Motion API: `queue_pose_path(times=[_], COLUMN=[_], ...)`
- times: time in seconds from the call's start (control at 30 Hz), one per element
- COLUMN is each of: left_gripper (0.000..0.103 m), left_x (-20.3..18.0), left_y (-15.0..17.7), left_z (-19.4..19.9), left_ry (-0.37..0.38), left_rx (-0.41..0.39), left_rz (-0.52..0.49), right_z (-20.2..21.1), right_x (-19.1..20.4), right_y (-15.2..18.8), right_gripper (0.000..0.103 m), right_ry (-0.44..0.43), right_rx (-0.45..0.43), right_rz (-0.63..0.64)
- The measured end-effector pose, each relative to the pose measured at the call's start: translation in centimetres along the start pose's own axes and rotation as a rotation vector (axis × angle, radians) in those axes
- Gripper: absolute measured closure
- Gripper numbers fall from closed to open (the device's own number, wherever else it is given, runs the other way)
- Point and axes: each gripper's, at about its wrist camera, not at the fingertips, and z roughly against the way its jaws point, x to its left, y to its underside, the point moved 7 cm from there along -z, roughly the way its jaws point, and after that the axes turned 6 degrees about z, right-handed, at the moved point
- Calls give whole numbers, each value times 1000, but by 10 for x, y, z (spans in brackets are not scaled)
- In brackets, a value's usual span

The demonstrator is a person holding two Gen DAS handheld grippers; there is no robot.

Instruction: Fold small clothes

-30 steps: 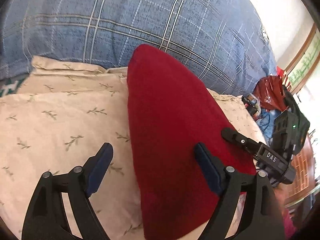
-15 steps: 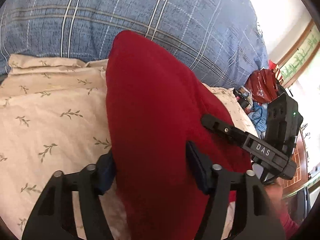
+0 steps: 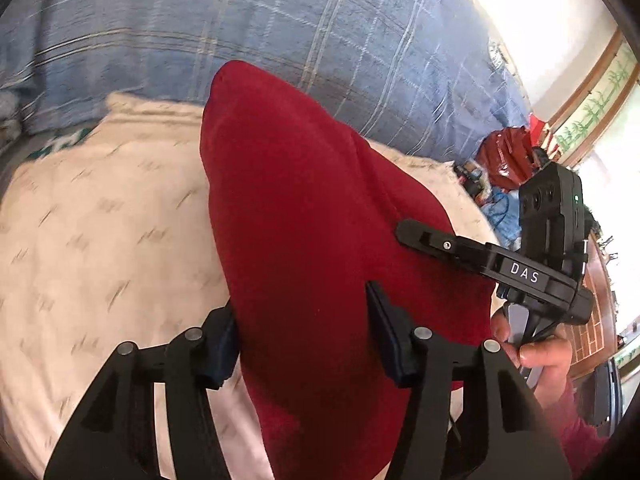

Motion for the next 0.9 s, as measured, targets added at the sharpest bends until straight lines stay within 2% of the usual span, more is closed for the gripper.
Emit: queue_pose_path(times=[0.07,0.13,0.2,0.3,0.33,0.43,0.53,0.6,0.73,0.8,0.9], left_gripper=[47,45,39,39,39,39,39,38,33,31,31], left_x=[12,22,29,31,30,28,30,29,28,28,26], left_y=[12,19,20,18,18,18,22,25,30,32,37], left_z=[-3,-13,-12,-1,3,13,21,26,37,41,45], left_ry=[-45,-70,-67,-104,-116,-172,-206,-226,-269,-292,-338], left_rx=[10,20,-7,-59,-74,-119,-136,-147,-187,-214,-239], left_rz=[14,41,66,74,66,27,9,1,-13,-20,-43], right_z=[-15,-27,-23,6,19,46,51,44,20,10,14], right_x=[5,3,2,13,19,51,84,91,68,55,53], right_y=[12,19,18,13,11,15,32,51,79,88,89], right_gripper=[56,48,46,46,47,66,70,72,75,75,74], right_ry=[12,87,117,147,165,154,121,143,233,230,207], right_rx=[49,75,62,-4,-32,-75,-64,-21,69,94,45], right_rz=[36,93,110,138,171,274,379,422,393,354,310])
